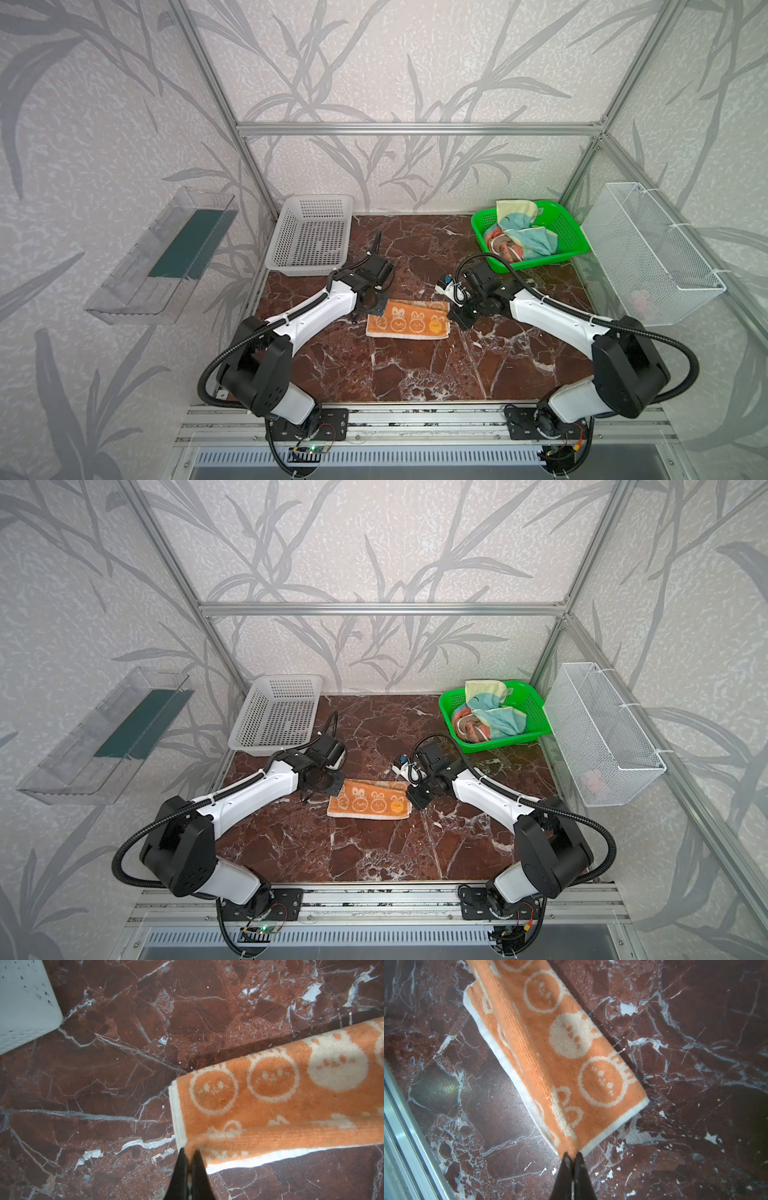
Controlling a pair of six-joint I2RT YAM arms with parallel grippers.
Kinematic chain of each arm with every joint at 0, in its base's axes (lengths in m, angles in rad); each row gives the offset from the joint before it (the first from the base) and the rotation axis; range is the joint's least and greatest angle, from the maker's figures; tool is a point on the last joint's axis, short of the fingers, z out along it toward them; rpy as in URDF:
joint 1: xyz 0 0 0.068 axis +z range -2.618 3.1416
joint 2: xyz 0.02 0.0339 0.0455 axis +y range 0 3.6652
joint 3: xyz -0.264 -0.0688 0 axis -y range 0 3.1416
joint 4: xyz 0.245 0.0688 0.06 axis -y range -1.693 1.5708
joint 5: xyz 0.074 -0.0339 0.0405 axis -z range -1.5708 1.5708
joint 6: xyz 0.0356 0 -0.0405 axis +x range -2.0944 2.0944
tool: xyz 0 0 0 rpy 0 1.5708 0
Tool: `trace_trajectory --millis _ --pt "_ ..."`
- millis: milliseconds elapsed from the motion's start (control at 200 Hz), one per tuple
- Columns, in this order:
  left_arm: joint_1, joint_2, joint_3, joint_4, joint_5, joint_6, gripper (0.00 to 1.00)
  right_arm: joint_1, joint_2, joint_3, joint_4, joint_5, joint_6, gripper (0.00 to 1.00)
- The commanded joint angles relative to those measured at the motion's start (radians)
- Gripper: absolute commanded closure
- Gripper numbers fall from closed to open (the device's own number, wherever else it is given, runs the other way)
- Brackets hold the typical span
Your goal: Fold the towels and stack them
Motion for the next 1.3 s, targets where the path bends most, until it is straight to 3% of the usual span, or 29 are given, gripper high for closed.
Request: trace_trajectory --millis 0,980,1095,1300 --pt "0.0 -0.027 -0.038 -0.016 -0.035 -0.04 1.0 0.004 -0.025 -0.032 -0.049 0.025 0.034 1.0" --pt "-0.02 0.044 -0.114 0.042 -0.013 -0.089 1.0 0.042 0.165 0.081 -0.173 0.013 0.124 0.97" --pt "-0.025 0.043 -0.118 0.037 -0.019 -0.105 0.86 0.044 0.189 0.098 -0.196 0.005 0.134 0.93" --pt "-0.028 -0.004 -0.133 0.039 -0.004 -0.134 0.74 0.052 0.184 0.097 -0.214 0.004 0.147 0.87"
